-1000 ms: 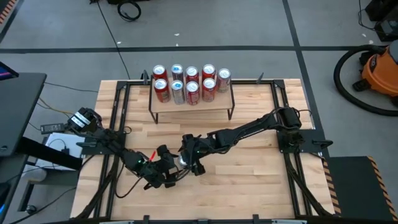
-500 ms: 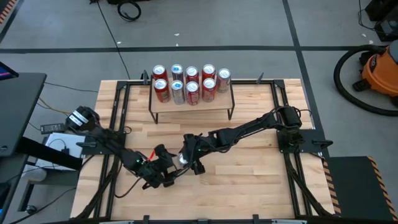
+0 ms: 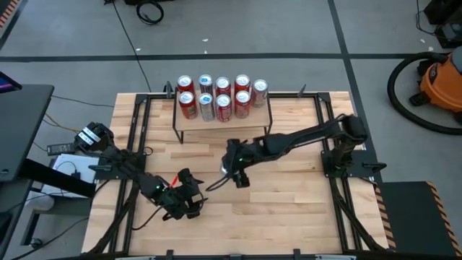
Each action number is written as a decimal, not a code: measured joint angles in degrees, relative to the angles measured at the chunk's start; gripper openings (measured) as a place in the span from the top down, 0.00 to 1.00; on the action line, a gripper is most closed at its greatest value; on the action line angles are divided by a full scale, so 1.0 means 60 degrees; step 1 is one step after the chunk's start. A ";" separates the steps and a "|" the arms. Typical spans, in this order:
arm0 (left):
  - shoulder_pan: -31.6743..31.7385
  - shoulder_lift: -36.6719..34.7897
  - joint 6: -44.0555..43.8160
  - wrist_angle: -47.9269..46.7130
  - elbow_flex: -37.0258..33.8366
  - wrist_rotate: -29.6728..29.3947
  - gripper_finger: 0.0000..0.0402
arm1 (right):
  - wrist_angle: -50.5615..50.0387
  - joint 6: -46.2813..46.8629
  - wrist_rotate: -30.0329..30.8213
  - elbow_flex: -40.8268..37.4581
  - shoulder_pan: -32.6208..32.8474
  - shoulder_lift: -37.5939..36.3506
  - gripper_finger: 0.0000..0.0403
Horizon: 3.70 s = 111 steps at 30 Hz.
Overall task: Place canned beverage on shelf
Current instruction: Put the red silver soda can on the shelf, then return to Home Position
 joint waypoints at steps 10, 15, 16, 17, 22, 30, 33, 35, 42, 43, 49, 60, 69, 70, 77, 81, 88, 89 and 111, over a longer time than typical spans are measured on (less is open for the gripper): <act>0.0036 0.0000 0.0039 -0.0002 0.0000 0.0030 0.16 | 0.0667 0.0025 0.1272 -0.2237 -0.0477 -0.2995 0.21; 0.0197 0.0000 0.0052 0.0014 0.0000 0.0078 0.16 | 0.0130 -0.0184 0.1677 -0.2493 -0.1064 -0.4689 0.21; 0.0230 0.0000 0.0046 0.0048 0.0000 0.0138 0.16 | -0.0050 -0.0197 0.1669 -0.2503 -0.1265 -0.4950 0.21; 0.0279 0.0000 0.0052 0.0137 0.0000 0.0251 0.16 | -0.0208 -0.0212 0.1631 -0.2506 -0.1485 -0.5190 0.21; 0.0394 0.0000 0.0334 0.0396 0.0000 0.0415 0.16 | -0.0647 -0.0392 0.1099 -0.2506 -0.2654 -0.5916 0.21; 0.0492 -0.0062 0.0631 0.0449 0.0004 0.0521 0.16 | -0.0569 -0.0914 -0.0347 -0.2506 -0.4436 -0.5684 0.20; 0.0470 -0.0122 0.0630 0.0418 0.0000 0.0564 0.16 | -0.0598 -0.1177 -0.0564 -0.2513 -0.4928 -0.5550 0.20; 0.0467 -0.0138 0.0630 0.0445 0.0007 0.0616 0.16 | -0.0605 -0.1259 -0.0673 -0.2513 -0.5265 -0.5490 0.20; 0.0463 -0.0556 0.0918 0.0368 -0.0004 0.0794 0.16 | -0.0642 -0.1454 -0.1441 -0.2505 -0.6123 -0.5298 0.20; 0.0476 -0.0634 0.0955 0.0410 -0.0001 0.0784 0.16 | -0.0629 -0.1473 -0.1505 -0.2503 -0.6187 -0.5266 0.20; 0.0495 -0.0823 0.1367 0.0434 0.0000 0.0777 0.16 | -0.0359 -0.1467 -0.2047 -0.2447 -0.6437 -0.4832 0.18; 0.0411 -0.0874 0.1751 0.0950 0.0001 0.0883 0.16 | -0.0671 -0.1311 -0.1889 -0.2495 -0.6241 -0.4755 0.09; 0.0438 -0.1573 0.2347 0.1235 -0.0002 0.0857 0.16 | -0.0710 -0.1213 -0.0965 -0.2499 -0.5955 -0.5667 0.08; 0.0439 -0.1705 0.2459 0.1222 0.0000 0.0783 0.16 | -0.0707 -0.1203 -0.0956 -0.2499 -0.5927 -0.5823 0.08; 0.0427 -0.3046 0.3518 0.1070 0.0000 0.0304 0.16 | -0.1017 -0.0687 -0.0854 -0.2497 -0.5532 -0.7054 0.07; 0.0428 -0.3808 0.4242 0.0986 -0.0271 0.0242 0.17 | -0.0418 -0.0434 -0.0813 -0.3581 -0.4934 -0.8168 0.07; 0.0641 -0.6119 0.5369 0.1185 -0.1120 0.0224 0.23 | 0.1470 0.0039 0.0691 -0.6185 -0.4099 -1.0836 0.07; 0.0675 -0.6415 0.5608 0.1280 -0.1283 0.0227 0.24 | 0.1597 0.0135 0.0737 -0.6449 -0.4043 -1.1140 0.07; 0.3169 -1.0148 0.7218 0.6619 -0.5931 0.3314 0.41 | 0.5074 0.2940 0.1171 -1.1874 -0.4379 -1.6262 0.07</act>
